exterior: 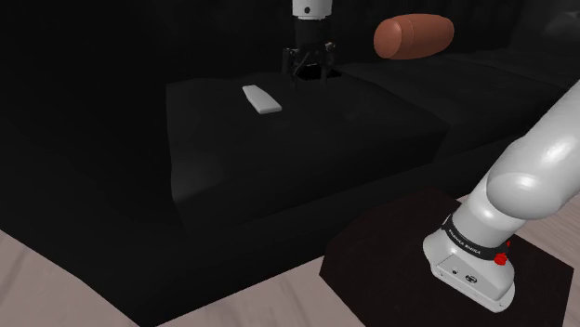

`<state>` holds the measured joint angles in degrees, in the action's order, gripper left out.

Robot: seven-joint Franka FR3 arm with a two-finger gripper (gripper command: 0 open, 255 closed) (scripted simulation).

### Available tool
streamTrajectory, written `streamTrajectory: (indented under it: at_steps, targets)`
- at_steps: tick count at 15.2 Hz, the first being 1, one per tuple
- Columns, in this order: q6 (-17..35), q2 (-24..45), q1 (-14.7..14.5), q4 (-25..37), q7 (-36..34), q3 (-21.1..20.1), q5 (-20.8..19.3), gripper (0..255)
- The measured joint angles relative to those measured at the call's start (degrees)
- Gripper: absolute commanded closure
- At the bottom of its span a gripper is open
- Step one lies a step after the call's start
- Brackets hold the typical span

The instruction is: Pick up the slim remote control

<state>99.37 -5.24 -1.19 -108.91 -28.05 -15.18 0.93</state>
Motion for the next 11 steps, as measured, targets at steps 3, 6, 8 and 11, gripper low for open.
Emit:
streamTrajectory:
  at_steps: [3, 6, 8, 11]
  targets:
    - [-0.7, 7.5, -0.9, 7.9, -3.6, -1.3, -1.1, 0]
    - [-2.4, 14.9, -2.2, 16.7, -6.6, -2.0, -2.4, 0]
    - [-3.9, 19.4, -3.2, 22.5, -8.3, -2.2, -3.2, 0]
    - [-6.9, 27.3, -5.2, 33.3, -10.8, -2.3, -4.8, 0]
